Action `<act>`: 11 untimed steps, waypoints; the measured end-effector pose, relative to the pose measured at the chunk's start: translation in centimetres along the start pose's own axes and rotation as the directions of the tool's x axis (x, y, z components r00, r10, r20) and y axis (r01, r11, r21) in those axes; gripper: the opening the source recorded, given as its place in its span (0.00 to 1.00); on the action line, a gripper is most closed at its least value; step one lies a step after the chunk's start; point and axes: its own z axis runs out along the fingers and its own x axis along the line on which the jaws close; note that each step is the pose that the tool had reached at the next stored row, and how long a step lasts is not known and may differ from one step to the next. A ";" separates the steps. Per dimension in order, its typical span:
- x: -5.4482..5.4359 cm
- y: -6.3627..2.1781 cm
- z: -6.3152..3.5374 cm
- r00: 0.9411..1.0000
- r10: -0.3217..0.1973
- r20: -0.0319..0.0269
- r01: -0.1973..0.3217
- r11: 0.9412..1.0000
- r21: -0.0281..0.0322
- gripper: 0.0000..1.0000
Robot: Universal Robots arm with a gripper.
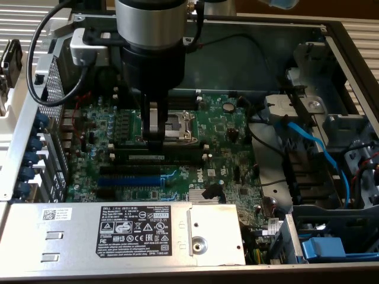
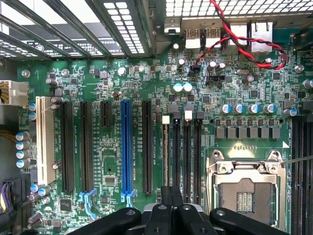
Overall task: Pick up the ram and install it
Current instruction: 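Press down the ram until it locks into place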
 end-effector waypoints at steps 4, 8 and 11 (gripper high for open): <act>0.0 0.00 0.07 1.000 0.000 0.000 0.000 1.000 0.000 0.10; 0.0 0.00 0.12 1.000 0.000 0.000 0.000 1.000 0.000 0.10; 0.0 0.00 0.16 1.000 0.000 0.000 0.000 1.000 0.000 0.10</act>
